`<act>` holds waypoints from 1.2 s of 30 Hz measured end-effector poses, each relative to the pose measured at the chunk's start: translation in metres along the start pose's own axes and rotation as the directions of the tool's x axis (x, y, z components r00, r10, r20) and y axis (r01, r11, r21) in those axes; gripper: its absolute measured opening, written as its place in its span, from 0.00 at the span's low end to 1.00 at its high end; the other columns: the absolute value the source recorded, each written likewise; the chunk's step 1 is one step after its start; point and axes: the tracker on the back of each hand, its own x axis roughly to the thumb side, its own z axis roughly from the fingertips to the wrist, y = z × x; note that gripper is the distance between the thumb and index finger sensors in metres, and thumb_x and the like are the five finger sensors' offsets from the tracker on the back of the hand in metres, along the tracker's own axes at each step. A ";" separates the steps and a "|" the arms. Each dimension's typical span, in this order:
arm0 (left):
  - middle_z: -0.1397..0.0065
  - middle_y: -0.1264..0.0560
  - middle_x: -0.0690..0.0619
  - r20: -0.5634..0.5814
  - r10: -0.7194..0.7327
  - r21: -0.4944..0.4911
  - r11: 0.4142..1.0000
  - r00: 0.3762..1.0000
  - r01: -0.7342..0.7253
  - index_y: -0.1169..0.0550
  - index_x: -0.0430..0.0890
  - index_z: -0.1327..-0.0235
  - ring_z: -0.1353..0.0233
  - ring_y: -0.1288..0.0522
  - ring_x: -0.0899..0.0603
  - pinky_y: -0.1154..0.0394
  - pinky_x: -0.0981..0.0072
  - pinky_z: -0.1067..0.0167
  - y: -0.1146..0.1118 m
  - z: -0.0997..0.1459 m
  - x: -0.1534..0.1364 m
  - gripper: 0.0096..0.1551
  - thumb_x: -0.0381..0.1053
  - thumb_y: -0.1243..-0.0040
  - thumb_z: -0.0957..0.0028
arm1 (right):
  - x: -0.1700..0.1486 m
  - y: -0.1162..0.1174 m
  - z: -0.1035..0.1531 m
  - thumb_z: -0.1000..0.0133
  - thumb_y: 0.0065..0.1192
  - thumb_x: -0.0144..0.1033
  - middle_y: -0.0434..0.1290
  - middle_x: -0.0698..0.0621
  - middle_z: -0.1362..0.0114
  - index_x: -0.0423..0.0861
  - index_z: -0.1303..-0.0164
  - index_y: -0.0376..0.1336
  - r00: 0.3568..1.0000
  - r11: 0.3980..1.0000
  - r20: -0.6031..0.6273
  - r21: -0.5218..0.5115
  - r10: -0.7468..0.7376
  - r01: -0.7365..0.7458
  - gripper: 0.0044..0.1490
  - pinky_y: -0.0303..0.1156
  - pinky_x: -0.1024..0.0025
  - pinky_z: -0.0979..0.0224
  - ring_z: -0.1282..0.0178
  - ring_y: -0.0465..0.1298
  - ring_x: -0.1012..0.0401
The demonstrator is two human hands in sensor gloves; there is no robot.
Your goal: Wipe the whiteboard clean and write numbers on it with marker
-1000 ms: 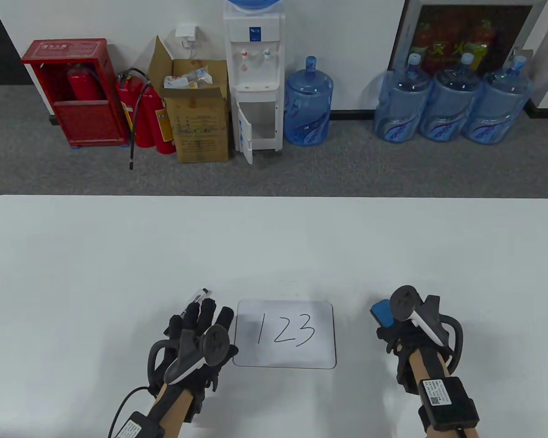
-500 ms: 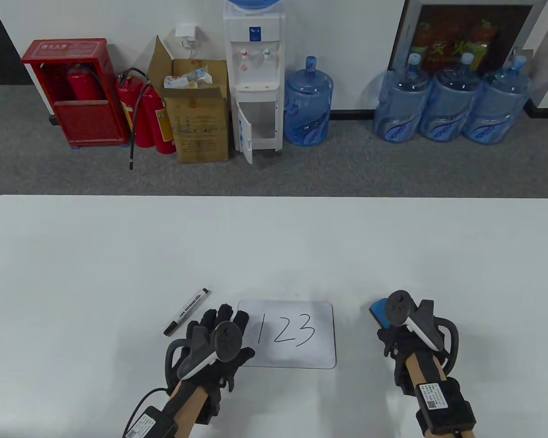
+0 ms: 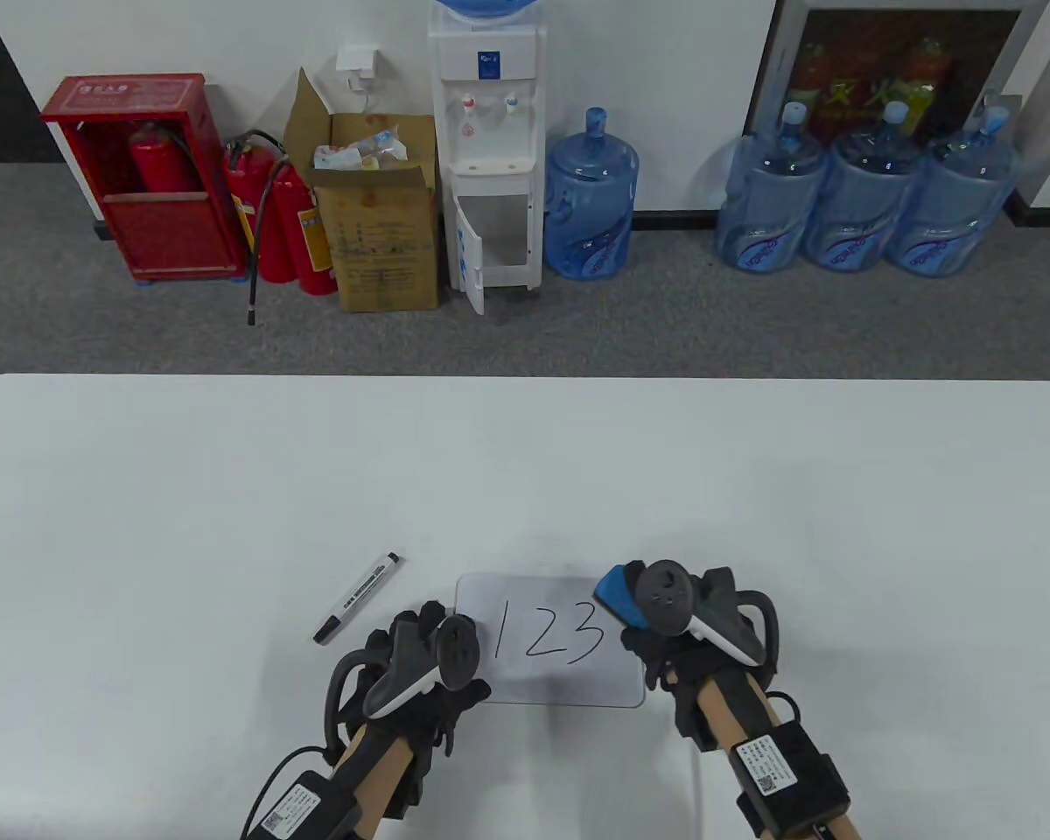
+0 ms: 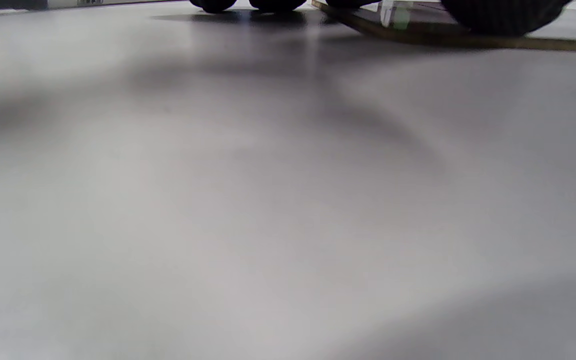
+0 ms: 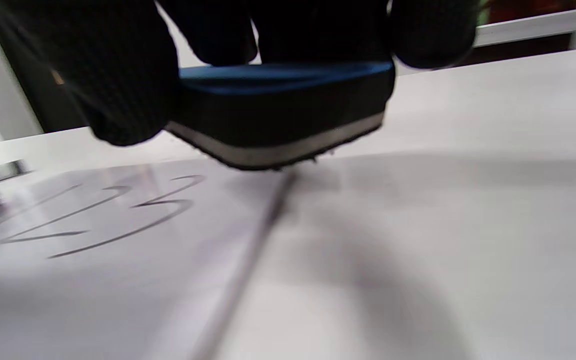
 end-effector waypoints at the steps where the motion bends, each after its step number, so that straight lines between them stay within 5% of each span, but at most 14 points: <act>1: 0.08 0.53 0.51 0.001 0.002 0.000 1.000 1.000 -0.002 0.47 0.63 0.19 0.12 0.51 0.33 0.53 0.32 0.20 0.000 0.000 0.000 0.46 0.71 0.52 0.53 | 0.015 0.003 -0.002 0.52 0.72 0.51 0.61 0.45 0.22 0.54 0.21 0.55 0.999 1.000 0.048 0.011 0.006 -0.007 0.48 0.62 0.43 0.29 0.30 0.70 0.48; 10: 0.09 0.53 0.51 0.000 0.008 -0.001 1.000 1.000 -0.008 0.47 0.63 0.19 0.12 0.51 0.33 0.53 0.32 0.21 0.000 0.000 -0.001 0.46 0.71 0.52 0.53 | 0.093 0.034 -0.007 0.53 0.73 0.50 0.62 0.48 0.22 0.57 0.23 0.58 0.951 0.989 0.289 0.057 0.111 -0.133 0.46 0.63 0.43 0.28 0.29 0.70 0.49; 21: 0.09 0.53 0.51 0.001 0.009 -0.006 1.000 1.000 -0.009 0.46 0.63 0.19 0.13 0.51 0.32 0.53 0.31 0.21 0.001 -0.001 0.000 0.46 0.71 0.51 0.54 | 0.099 0.041 -0.010 0.54 0.75 0.50 0.65 0.47 0.23 0.56 0.27 0.63 0.944 0.992 0.315 0.042 0.096 -0.115 0.42 0.63 0.41 0.29 0.30 0.73 0.49; 36: 0.09 0.53 0.51 0.000 0.000 -0.006 1.000 1.000 0.000 0.46 0.63 0.19 0.13 0.50 0.32 0.52 0.31 0.21 0.002 -0.001 0.000 0.46 0.70 0.51 0.54 | 0.070 0.031 -0.043 0.54 0.75 0.51 0.67 0.45 0.25 0.56 0.27 0.64 0.993 0.994 0.029 -0.014 0.110 -0.110 0.42 0.63 0.41 0.28 0.33 0.74 0.48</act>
